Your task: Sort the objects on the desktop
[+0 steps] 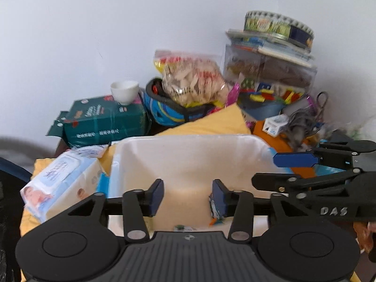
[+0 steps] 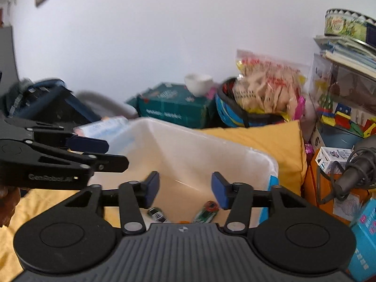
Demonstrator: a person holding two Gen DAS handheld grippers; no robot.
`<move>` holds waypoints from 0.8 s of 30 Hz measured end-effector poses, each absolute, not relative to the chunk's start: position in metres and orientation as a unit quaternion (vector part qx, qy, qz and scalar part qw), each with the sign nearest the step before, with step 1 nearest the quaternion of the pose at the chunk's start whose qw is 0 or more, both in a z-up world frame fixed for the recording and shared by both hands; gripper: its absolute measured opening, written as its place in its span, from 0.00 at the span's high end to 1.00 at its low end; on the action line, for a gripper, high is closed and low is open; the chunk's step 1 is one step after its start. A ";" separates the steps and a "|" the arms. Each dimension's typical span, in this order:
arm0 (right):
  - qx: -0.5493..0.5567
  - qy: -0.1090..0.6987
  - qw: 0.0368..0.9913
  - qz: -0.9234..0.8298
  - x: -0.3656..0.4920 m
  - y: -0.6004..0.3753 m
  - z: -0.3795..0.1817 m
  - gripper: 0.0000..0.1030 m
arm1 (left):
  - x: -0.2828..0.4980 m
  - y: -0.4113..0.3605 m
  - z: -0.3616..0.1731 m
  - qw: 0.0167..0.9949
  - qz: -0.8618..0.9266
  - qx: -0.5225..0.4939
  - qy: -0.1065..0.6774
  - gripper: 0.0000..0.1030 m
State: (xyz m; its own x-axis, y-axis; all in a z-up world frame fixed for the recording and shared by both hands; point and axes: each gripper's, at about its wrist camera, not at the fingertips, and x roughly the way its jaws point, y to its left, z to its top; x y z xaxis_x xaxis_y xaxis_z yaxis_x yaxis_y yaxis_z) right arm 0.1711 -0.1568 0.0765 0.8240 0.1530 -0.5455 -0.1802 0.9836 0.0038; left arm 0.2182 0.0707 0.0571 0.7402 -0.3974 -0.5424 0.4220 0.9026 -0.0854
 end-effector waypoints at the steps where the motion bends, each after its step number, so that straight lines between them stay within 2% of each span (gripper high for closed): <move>1: -0.029 0.274 0.957 0.094 0.159 -0.157 0.079 0.41 | 0.210 0.075 0.058 0.934 -0.217 0.021 0.282 0.36; 3: -0.048 0.268 0.956 0.107 0.142 -0.157 0.079 0.36 | 0.187 0.084 0.055 0.937 -0.207 0.027 0.279 0.32; 10: -0.065 0.337 0.927 0.153 0.092 -0.164 0.040 0.36 | 0.134 0.093 0.000 0.904 -0.201 0.058 0.374 0.32; 13: -0.045 0.375 0.910 0.173 0.068 -0.160 0.013 0.46 | 0.109 0.087 -0.024 0.886 -0.208 0.075 0.407 0.32; 14: -0.049 0.391 0.902 0.175 0.062 -0.157 0.005 0.52 | 0.099 0.084 -0.030 0.882 -0.213 0.079 0.414 0.32; 17: -0.076 0.426 0.885 0.173 0.048 -0.144 -0.020 0.60 | 0.081 0.075 -0.040 0.869 -0.231 0.082 0.430 0.32; 24: -0.095 0.423 0.881 0.188 0.035 -0.122 -0.034 0.60 | 0.048 0.058 -0.060 0.850 -0.260 0.101 0.448 0.32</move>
State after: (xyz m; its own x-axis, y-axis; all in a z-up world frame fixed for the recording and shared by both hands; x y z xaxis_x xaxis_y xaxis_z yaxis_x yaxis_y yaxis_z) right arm 0.0347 -0.1223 -0.0338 0.5713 0.2509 -0.7815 -0.4124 0.9110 -0.0090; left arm 0.0480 0.0585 -0.0599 0.4639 -0.3515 -0.8132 0.5328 0.8440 -0.0609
